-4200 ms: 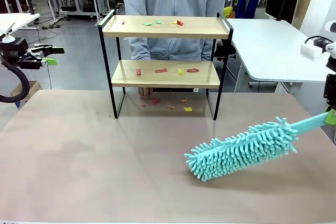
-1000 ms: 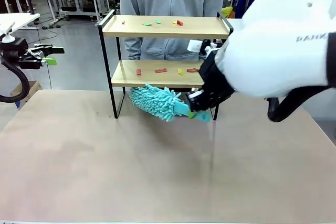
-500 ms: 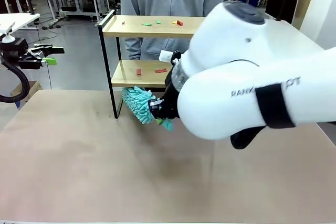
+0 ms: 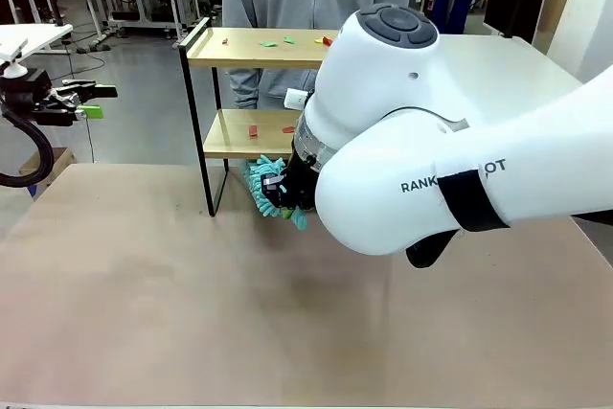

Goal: Clean the shelf.
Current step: Clean the specific section of the Shelf indicated by the human with the Duster.

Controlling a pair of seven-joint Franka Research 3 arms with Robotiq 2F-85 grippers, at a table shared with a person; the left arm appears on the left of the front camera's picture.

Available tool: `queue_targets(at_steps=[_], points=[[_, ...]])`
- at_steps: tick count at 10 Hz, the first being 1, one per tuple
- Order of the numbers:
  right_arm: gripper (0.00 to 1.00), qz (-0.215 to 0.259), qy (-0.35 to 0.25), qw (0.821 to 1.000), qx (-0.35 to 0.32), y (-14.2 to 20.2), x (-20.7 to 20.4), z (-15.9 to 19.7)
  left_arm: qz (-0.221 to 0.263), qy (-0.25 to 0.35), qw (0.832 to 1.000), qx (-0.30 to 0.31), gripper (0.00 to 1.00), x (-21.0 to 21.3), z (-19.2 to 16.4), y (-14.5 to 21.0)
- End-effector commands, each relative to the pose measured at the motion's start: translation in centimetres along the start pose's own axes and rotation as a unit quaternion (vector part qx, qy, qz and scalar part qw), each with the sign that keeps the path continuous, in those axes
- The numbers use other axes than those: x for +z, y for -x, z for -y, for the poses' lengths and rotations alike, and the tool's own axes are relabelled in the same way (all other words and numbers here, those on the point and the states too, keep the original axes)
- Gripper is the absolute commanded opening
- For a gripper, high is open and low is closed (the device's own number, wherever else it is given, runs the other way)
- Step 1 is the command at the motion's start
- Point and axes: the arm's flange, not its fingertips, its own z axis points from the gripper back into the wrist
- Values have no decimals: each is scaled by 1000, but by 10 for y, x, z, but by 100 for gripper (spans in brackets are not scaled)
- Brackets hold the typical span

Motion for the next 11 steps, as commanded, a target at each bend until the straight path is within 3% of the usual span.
queue_targets(at_steps=[1, 2, 4, 8, 11], points=[[13, 6, -6, 1000, 6, 4, 5, 3, -1, 1, 1000, -6, 100, 0, 2, -2], [13, 0, 0, 1000, 0, 0, 0, 0, -1, 1, 1000, -6, 100, 0, 2, -2], [13, 31, 49, 997, -54, -10, -33, -50, -1, 1, 1000, -6, 100, 0, 2, -2], [13, 90, 48, 992, -70, -3, -62, -86, -1, 1, 1000, -6, 100, 0, 2, -2], [13, 103, 50, 991, -72, -3, -87, -105, -1, 1, 1000, -6, 100, 0, 2, -2]])
